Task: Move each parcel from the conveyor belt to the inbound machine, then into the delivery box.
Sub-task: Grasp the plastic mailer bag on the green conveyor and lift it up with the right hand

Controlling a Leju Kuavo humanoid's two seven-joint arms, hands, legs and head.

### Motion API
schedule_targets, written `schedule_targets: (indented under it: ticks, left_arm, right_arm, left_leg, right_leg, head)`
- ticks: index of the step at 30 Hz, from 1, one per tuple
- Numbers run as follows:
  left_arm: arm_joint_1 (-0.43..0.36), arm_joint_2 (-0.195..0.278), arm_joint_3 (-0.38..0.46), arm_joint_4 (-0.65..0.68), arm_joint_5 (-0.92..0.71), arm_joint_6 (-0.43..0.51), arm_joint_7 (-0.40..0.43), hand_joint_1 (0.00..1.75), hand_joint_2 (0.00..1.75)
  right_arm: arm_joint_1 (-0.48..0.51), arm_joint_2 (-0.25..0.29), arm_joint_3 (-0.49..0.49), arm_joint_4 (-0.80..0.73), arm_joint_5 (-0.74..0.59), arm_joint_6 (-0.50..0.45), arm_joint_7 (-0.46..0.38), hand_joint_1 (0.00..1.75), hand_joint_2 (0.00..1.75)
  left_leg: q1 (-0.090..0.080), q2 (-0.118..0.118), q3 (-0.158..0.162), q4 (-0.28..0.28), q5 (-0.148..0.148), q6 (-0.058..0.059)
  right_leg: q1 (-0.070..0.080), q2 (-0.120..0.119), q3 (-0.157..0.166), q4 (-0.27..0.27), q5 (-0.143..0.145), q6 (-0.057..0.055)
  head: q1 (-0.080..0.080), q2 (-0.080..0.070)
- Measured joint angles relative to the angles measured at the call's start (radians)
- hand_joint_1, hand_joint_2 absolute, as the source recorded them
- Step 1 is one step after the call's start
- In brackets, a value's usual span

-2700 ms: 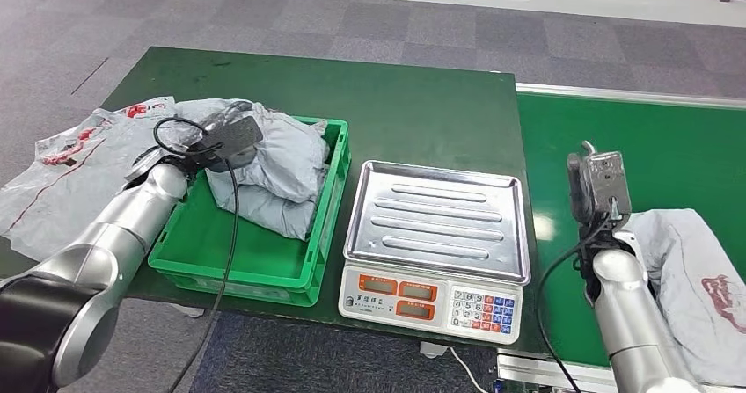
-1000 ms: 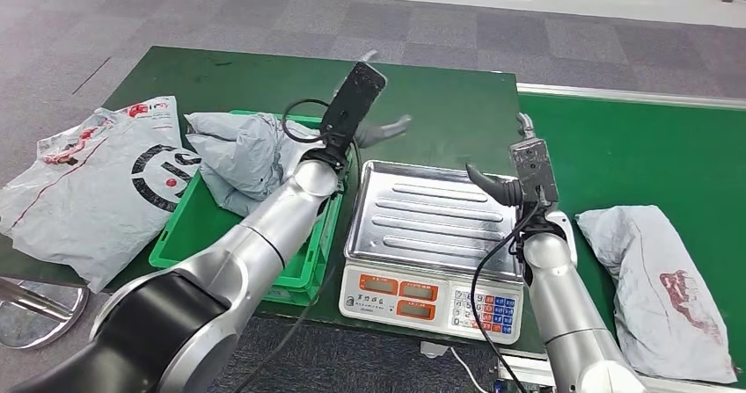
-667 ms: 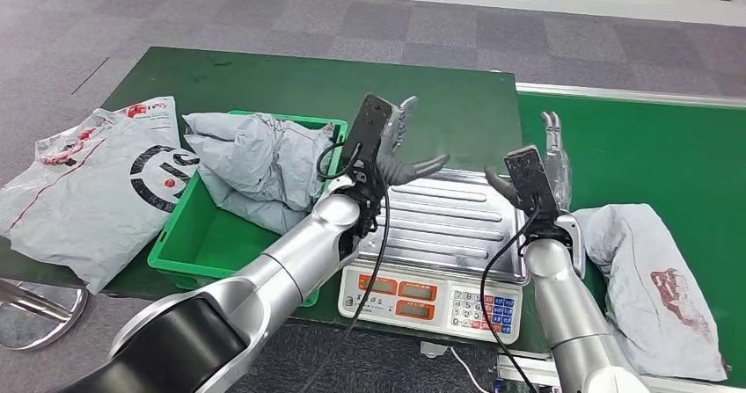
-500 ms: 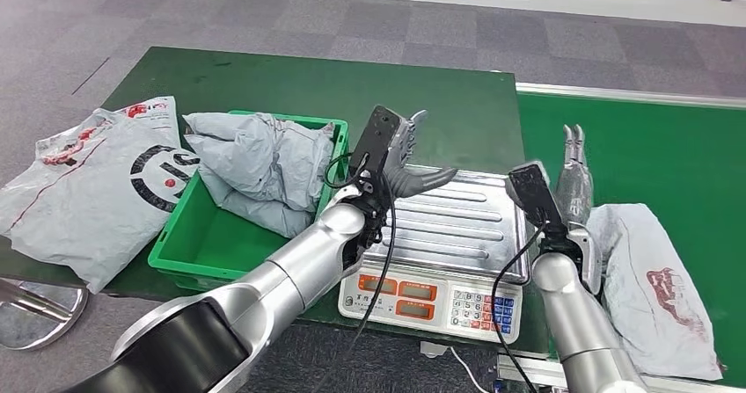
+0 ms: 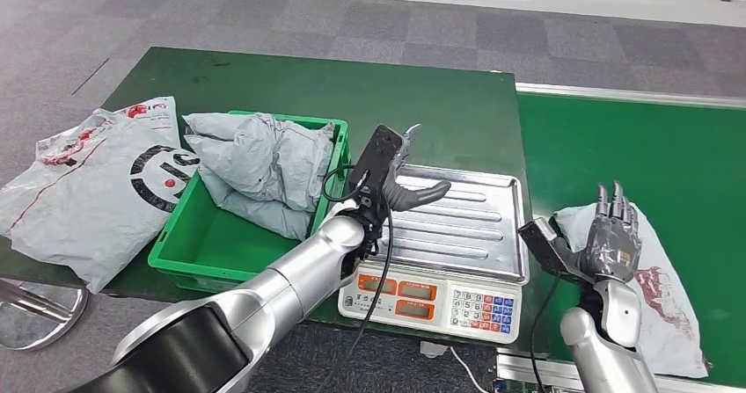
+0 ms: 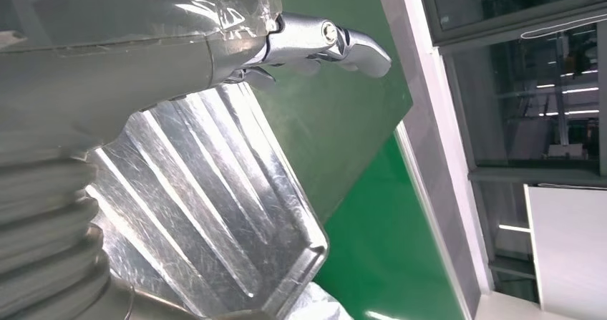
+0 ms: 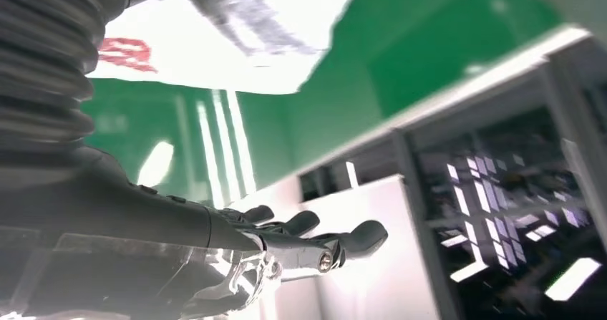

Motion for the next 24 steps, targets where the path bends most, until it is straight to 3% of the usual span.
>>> schedule_targets:
  ticks: [11,24]
  left_arm:
    - [0.0,0.003,0.042,0.003,-0.116,0.028,-0.018,0.0,1.75]
    - [0.001,0.003,0.061,0.003,-0.171,0.067,-0.022,0.0,1.75]
  right_arm:
    - [-0.004,-0.048,-0.036,0.096,0.115,0.073,0.077,0.0,1.75]
    - [-0.03,-0.089,-0.042,0.174,0.114,0.092,0.094,0.0,1.75]
  left_leg:
    - [0.0,0.0,0.0,0.0,0.0,0.0]
    - [0.0,0.0,0.0,0.0,0.0,0.0]
  right_leg:
    - [0.0,0.0,0.0,0.0,0.0,0.0]
    - [0.0,0.0,0.0,0.0,0.0,0.0]
  head:
    - [0.0,0.0]
    - [0.0,0.0]
